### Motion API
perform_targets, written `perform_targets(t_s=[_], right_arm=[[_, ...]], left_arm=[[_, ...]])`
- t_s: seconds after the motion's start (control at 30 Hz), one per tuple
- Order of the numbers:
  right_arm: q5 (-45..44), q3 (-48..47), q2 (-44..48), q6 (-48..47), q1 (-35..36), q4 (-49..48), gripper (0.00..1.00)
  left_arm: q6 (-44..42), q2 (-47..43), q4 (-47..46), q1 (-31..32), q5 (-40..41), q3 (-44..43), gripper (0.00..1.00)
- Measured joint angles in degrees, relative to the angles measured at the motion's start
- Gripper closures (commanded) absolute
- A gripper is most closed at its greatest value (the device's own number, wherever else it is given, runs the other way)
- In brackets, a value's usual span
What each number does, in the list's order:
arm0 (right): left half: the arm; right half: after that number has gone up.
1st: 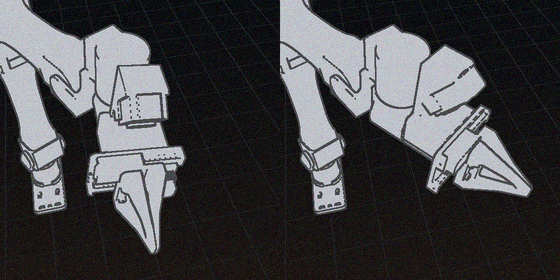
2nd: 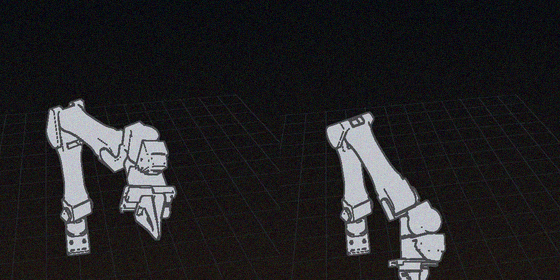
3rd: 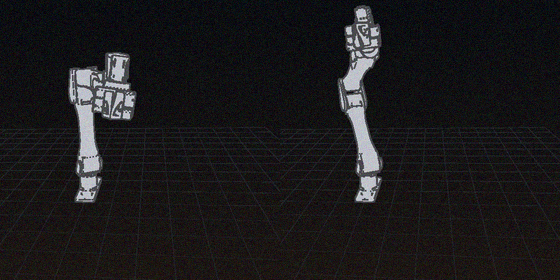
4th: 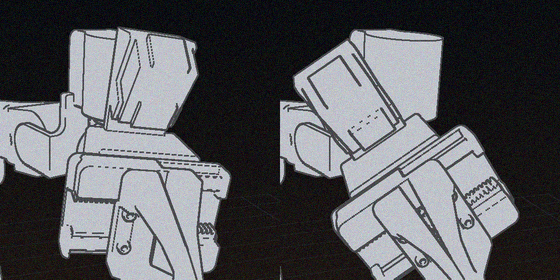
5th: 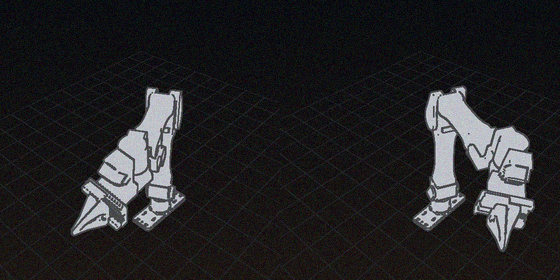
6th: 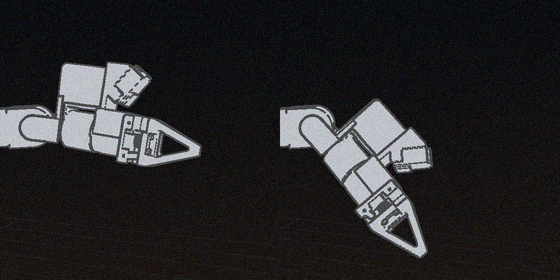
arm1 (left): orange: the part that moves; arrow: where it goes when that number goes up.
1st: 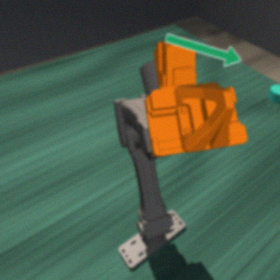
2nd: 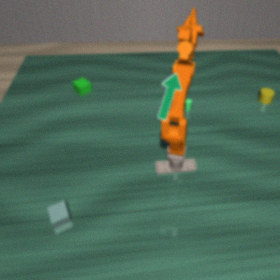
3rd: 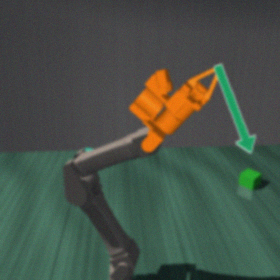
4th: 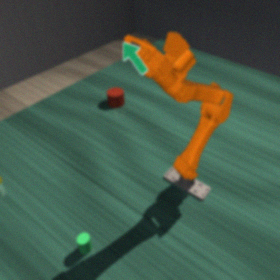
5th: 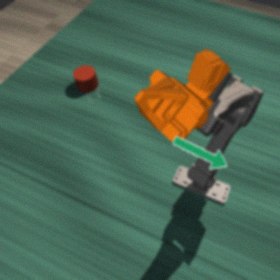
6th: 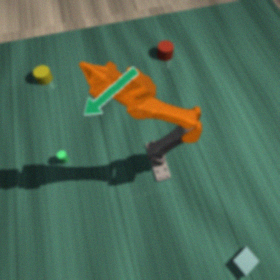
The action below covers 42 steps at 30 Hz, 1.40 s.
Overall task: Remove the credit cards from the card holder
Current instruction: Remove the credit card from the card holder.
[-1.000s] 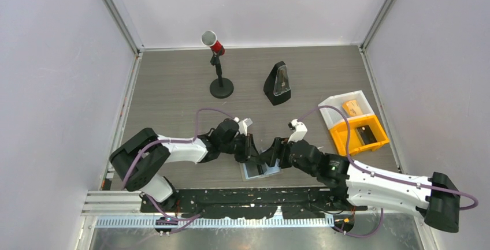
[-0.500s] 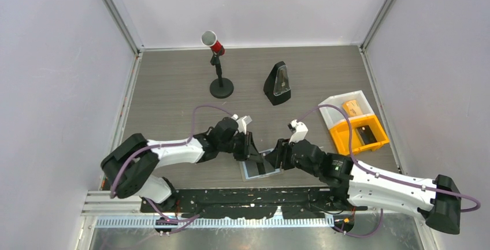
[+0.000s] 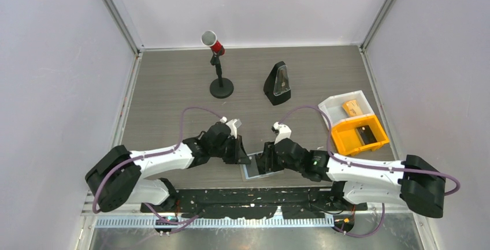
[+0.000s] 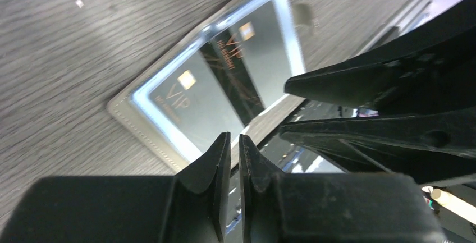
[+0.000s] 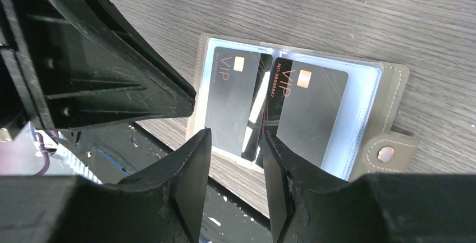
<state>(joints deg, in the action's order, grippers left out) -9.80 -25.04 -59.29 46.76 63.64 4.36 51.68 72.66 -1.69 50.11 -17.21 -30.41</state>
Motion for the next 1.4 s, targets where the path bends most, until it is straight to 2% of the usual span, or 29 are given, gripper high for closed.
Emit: perform_targets(t_s=[0.4,0.63,1.07,1.4], right_arm=[[2.34,-0.28,-10.05,0.52,-2.23,-7.82,0.54],[2.08,2.56,-9.01,1.75,-4.94,-8.13,0.56],[3.52,1.77,-5.44,1.57,-4.76,-7.15,0.58],[4.85,0.74,-9.86,1.44,-4.50,-8.50,0.58]], left_arm=[[-1.16,3.26,-0.13,-0.04,1.97,3.82,0.89],[-1.25,3.52,-0.66,-0.22,2.80,4.94,0.90],[-1.25,3.85,-1.09,-0.24,2.78,4.96,0.90],[-1.22,3.85,-1.09,-0.24,2.75,4.96,0.90]])
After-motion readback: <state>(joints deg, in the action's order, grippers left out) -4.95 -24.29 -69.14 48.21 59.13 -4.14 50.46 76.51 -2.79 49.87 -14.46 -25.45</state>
